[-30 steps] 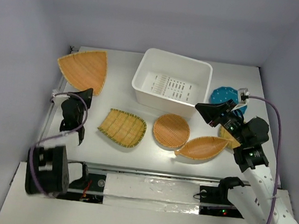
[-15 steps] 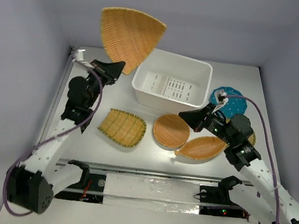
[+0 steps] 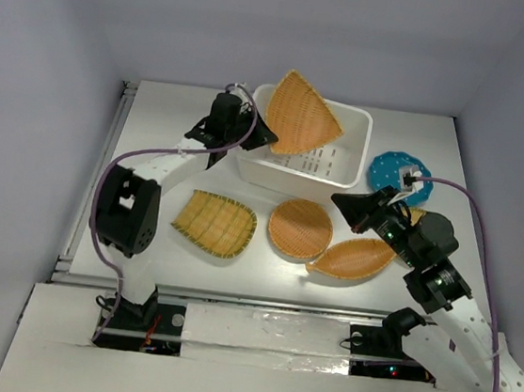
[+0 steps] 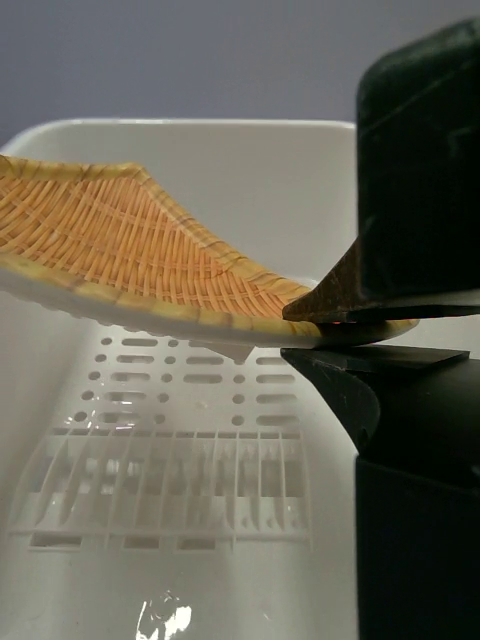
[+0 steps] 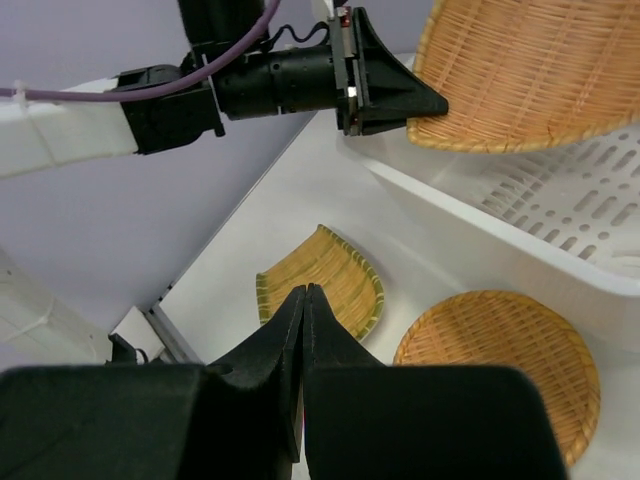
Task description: Place the plates into the plastic bin on the countertop
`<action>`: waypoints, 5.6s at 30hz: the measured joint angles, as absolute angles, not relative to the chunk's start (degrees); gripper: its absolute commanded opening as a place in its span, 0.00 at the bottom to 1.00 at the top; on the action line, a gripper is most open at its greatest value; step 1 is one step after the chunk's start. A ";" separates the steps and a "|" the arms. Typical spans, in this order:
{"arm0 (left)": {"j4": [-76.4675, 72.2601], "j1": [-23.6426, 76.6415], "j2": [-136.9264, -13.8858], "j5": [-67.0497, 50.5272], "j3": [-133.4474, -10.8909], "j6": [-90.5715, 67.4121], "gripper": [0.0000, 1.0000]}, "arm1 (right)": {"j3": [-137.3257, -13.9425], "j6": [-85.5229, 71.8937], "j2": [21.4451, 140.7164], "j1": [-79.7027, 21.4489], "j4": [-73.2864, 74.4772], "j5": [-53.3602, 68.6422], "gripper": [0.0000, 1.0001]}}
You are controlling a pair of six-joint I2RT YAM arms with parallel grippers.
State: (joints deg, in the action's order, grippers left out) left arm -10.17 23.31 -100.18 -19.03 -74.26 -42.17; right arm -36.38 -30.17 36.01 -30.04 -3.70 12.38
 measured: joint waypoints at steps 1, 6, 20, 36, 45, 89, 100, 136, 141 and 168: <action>-8.51 23.44 -102.26 -19.79 -76.29 -41.76 0.00 | -36.38 -30.17 36.01 -30.04 -3.40 11.99 0.00; -2.83 23.92 -109.67 -23.79 -84.55 -39.46 0.08 | -36.36 -30.17 36.42 -30.04 -2.83 10.59 0.02; -2.42 24.40 -107.87 -24.97 -86.06 -37.21 0.62 | -36.36 -31.03 38.06 -30.04 -1.56 2.26 0.30; -19.42 29.58 -50.43 -10.13 -54.96 -31.90 0.00 | -39.59 -35.00 50.78 -14.50 -0.45 -9.54 0.00; 1.39 29.54 -32.08 -9.08 -42.22 -28.01 0.05 | -39.92 -41.89 62.59 10.37 -2.26 -6.00 0.00; 10.55 28.73 -13.52 -11.99 -40.07 -21.04 0.23 | -51.51 -36.75 86.65 22.46 12.84 3.64 0.41; 10.57 28.73 -13.74 -12.05 -39.81 -21.04 0.23 | -32.58 -35.11 53.41 10.00 15.07 7.46 0.03; 10.52 25.67 -17.96 -13.61 -39.72 -21.04 0.24 | -28.71 -43.66 78.59 -16.75 -9.56 13.37 0.55; 10.55 25.50 -18.00 -13.72 -39.72 -21.04 0.24 | -27.81 -47.70 84.47 -20.03 -17.47 14.50 0.45; 10.61 23.99 -16.82 -9.91 -39.22 -21.04 0.33 | -27.75 -51.13 40.18 -25.98 4.01 6.02 0.00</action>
